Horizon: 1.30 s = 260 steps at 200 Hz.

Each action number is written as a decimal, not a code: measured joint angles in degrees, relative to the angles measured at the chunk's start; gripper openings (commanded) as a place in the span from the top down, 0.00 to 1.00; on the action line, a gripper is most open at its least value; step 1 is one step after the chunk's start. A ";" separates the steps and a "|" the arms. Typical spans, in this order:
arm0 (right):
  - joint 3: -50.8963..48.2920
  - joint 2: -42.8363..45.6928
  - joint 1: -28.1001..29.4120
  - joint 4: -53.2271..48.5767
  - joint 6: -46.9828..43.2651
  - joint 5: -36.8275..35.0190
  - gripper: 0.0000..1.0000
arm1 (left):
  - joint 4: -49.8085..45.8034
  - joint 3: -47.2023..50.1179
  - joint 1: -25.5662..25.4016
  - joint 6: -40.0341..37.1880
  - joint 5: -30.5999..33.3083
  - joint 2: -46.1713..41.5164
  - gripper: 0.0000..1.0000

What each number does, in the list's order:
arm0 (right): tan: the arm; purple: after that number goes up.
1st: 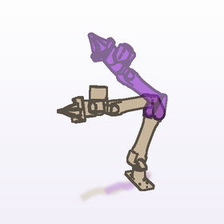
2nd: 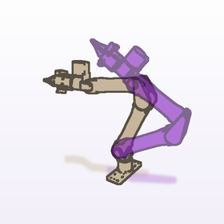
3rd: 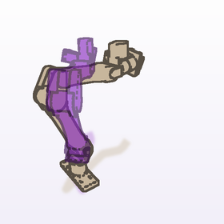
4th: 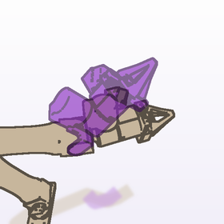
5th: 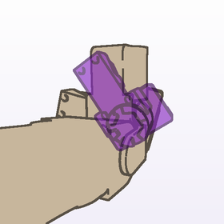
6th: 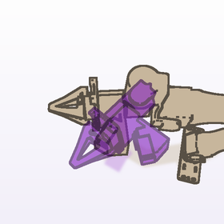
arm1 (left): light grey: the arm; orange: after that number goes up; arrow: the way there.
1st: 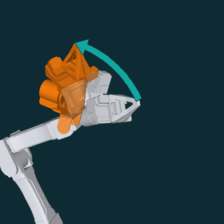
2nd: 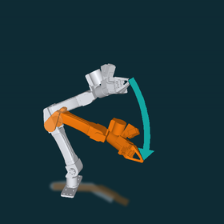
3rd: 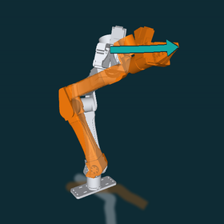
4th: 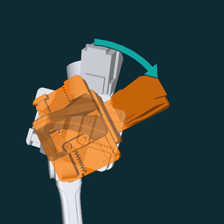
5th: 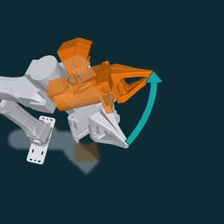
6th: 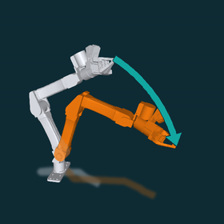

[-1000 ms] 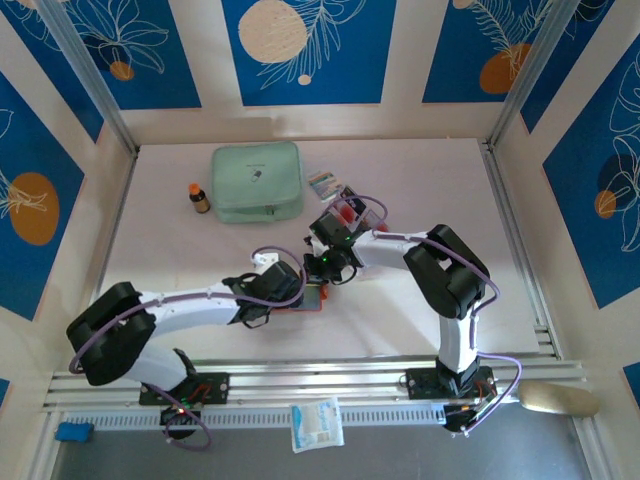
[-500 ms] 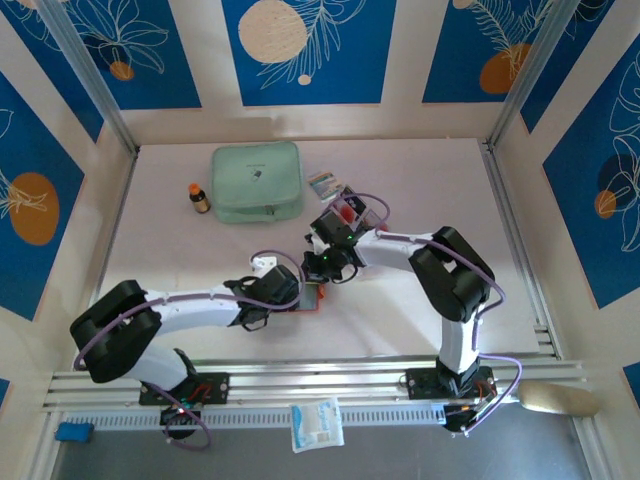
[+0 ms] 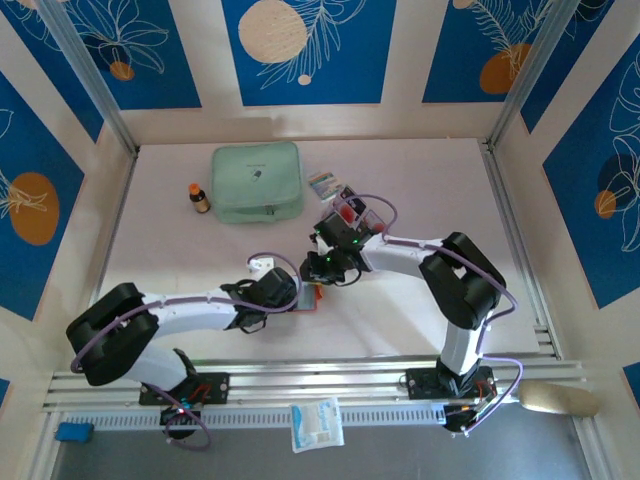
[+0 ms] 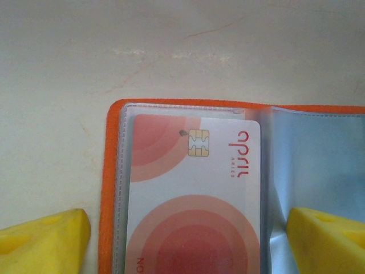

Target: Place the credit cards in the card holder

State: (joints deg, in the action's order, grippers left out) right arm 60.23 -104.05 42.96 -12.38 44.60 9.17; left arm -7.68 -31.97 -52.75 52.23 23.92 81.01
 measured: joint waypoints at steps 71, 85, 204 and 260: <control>0.42 -3.13 0.15 1.86 0.90 1.79 0.67 | 1.18 0.96 -0.02 0.02 0.17 -0.72 0.11; 0.42 -3.32 0.15 2.16 1.11 2.19 0.68 | 1.29 0.98 -0.02 0.04 0.17 -0.72 0.11; 0.42 -4.59 -1.18 8.63 6.56 10.75 0.69 | -0.68 2.38 -0.02 0.02 1.07 -7.82 0.07; 3.17 -4.63 -0.26 8.85 7.78 12.31 0.69 | -2.71 2.45 -0.02 0.02 2.82 -12.41 0.07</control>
State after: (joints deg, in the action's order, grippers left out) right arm 63.40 -108.68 42.70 -3.53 52.38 21.47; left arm -10.39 -29.52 -52.77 52.25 26.74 68.60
